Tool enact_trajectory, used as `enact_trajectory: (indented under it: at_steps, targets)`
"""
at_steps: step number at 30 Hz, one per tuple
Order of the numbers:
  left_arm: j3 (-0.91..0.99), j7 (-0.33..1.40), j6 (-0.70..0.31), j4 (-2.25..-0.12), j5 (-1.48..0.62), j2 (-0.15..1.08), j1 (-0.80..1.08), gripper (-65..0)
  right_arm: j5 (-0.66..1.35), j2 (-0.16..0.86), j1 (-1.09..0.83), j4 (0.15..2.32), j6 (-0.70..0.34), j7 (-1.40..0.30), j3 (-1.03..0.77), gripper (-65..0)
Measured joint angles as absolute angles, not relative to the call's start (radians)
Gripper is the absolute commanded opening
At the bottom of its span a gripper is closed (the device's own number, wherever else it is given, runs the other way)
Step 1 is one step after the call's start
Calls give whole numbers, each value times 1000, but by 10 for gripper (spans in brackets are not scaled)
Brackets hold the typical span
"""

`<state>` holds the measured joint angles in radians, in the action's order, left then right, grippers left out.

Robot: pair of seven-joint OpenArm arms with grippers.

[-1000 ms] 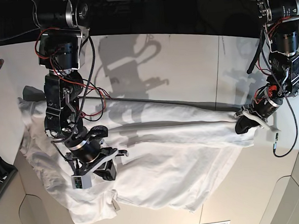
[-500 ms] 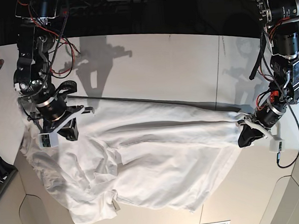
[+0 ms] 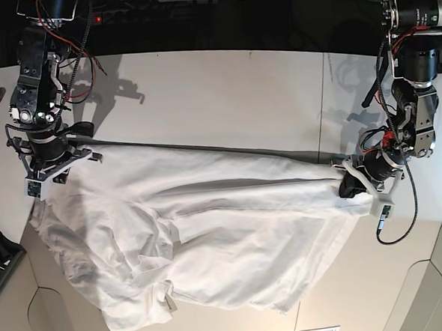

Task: Layout the t-shirt on the table in an organized manner, then fold the t-shirt properly
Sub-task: 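Lift the shirt with both grippers, holding it stretched between them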

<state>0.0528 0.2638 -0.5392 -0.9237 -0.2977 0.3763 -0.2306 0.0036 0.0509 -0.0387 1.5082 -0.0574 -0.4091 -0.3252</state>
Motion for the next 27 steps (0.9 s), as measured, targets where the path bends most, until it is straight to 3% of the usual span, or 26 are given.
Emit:
enact_trajectory:
  at_steps: [4, 10, 15, 20, 27]
  targets:
    - [8, 251, -443, -924, -227, 376, -232, -650, 3, 92, -39, 1421, -57, -402, -376, -650]
    - [-19, 239, -378, -930, -157, 373, -234, -650, 11, 110, -36, 1334, -60, -369, -411, -650]
    - [-19, 311, -374, -934, -162, 377, -242, -650, 11, 111, -36, 1327, -89, -364, -413, -650]
    - [-19, 427, -458, -938, -202, 417, -236, -650, 11, 111, -36, 1327, -139, -364, -415, -650]
    - [-12, 429, -469, -950, -300, 483, -163, -650, 78, 111, -36, 1327, -204, -391, -415, -650]
